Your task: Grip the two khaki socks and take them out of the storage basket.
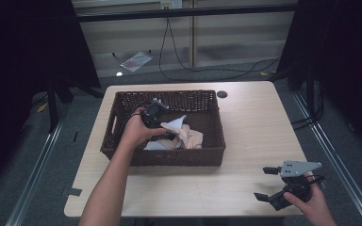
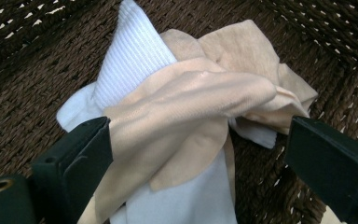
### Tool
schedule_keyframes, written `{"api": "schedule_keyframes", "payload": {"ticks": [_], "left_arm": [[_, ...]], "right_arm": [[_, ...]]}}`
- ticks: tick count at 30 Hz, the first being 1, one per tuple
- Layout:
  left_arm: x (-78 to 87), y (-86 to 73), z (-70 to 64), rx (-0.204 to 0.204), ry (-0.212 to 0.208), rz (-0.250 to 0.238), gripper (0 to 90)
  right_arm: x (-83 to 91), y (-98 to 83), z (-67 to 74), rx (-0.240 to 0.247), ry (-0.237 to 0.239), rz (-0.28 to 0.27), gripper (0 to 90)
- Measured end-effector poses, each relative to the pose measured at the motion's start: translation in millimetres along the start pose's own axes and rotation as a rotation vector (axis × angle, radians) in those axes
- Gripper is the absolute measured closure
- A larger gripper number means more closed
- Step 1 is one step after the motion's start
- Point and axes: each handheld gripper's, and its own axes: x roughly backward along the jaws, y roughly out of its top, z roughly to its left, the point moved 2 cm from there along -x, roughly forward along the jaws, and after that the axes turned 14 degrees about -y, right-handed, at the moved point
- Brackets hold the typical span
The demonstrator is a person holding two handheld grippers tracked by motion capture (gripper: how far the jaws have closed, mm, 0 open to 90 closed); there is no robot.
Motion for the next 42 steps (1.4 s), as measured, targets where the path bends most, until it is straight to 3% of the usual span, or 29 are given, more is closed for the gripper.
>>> {"api": "schedule_keyframes", "payload": {"ticks": [10,17,18,21,24,29,30,33,34,37,40,42], "left_arm": [[-4.8,4.3,-0.3,-0.004,-0.009,-0.009,11.7],[-6.5,8.8,1.7,-0.019,0.003,-0.014,9.8],[-7.2,9.5,1.1,-0.006,0.007,-0.03,9.2],[-8.3,11.0,1.1,-0.003,0.013,-0.022,8.4],[-12.3,15.6,-0.8,-0.025,0.015,-0.007,12.5],[-16.6,17.8,0.0,-0.033,0.015,0.036,32.4],[-16.8,17.6,0.2,-0.015,0.001,0.044,42.7],[-14.4,17.0,-1.1,-0.026,0.0,0.075,76.8],[-9.6,16.2,-2.7,-0.012,0.006,0.093,82.3],[0.7,16.1,-6.1,0.025,-0.016,0.113,84.5],[14.3,16.3,-10.0,0.063,-0.034,0.081,84.7],[22.7,16.4,-12.0,0.071,-0.039,0.091,84.7]], "right_arm": [[-0.1,0.2,0.1,-0.002,0.003,-0.001,2.6],[-0.3,0.1,0.8,-0.006,0.007,0.002,2.5],[-0.4,0.1,0.8,-0.005,0.007,0.002,2.6],[-0.6,0.0,0.9,-0.004,0.009,0.002,2.6],[-1.1,0.1,1.2,-0.003,0.012,0.004,2.5],[-1.0,0.1,1.1,-0.001,0.014,0.002,2.5],[-0.7,0.0,1.1,-0.002,0.014,0.004,2.6],[-0.6,-0.1,1.1,0.001,0.016,0.004,2.5],[-0.5,0.0,0.9,0.003,0.017,0.003,2.6],[0.0,0.2,0.5,0.001,0.013,0.002,2.6],[-0.2,0.3,0.7,-0.001,0.015,0.002,2.6],[-0.2,0.3,0.7,-0.003,0.014,0.003,2.6]]}}
